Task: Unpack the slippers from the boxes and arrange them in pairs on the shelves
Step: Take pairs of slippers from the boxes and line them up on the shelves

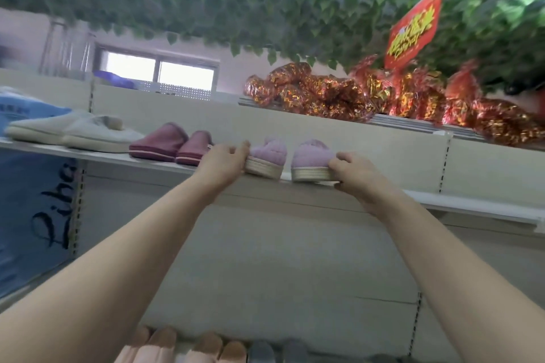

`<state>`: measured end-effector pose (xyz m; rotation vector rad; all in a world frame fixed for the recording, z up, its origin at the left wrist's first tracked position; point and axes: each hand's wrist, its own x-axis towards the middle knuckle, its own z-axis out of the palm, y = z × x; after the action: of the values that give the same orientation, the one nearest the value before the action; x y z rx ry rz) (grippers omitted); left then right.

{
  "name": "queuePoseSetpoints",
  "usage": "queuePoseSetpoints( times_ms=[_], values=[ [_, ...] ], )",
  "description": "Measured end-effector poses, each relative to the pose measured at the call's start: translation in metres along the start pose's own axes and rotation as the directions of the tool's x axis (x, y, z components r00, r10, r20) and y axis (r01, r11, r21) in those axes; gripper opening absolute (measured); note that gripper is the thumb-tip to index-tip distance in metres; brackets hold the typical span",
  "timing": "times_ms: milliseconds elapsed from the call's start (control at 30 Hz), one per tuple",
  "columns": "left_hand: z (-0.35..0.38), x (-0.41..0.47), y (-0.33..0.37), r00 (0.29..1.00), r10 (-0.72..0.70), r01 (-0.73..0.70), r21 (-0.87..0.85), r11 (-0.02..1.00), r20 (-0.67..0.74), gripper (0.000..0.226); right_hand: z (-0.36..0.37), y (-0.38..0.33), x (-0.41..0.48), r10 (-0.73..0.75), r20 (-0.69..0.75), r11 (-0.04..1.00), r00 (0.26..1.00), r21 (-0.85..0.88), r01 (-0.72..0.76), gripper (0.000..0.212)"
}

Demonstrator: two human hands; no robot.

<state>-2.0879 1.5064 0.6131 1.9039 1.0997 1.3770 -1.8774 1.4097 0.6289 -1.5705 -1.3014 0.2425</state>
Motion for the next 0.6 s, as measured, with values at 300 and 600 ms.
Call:
queuePoseSetpoints(
  times_ms=[300, 600],
  values=[
    [0.040, 0.008, -0.030, 0.820, 0.559, -0.497, 0.644, 0.582, 0.127, 0.070, 0.042, 0.036, 0.018, -0.400, -0.097, 0.735, 0.911, -0.628, 0.256, 0.066],
    [0.063, 0.054, -0.038, 0.878, 0.466, -0.431, 0.608, 0.667, 0.111, 0.050, 0.051, 0.045, 0.049, -0.426, -0.006, 0.716, 0.905, -0.614, 0.333, 0.058]
  ],
)
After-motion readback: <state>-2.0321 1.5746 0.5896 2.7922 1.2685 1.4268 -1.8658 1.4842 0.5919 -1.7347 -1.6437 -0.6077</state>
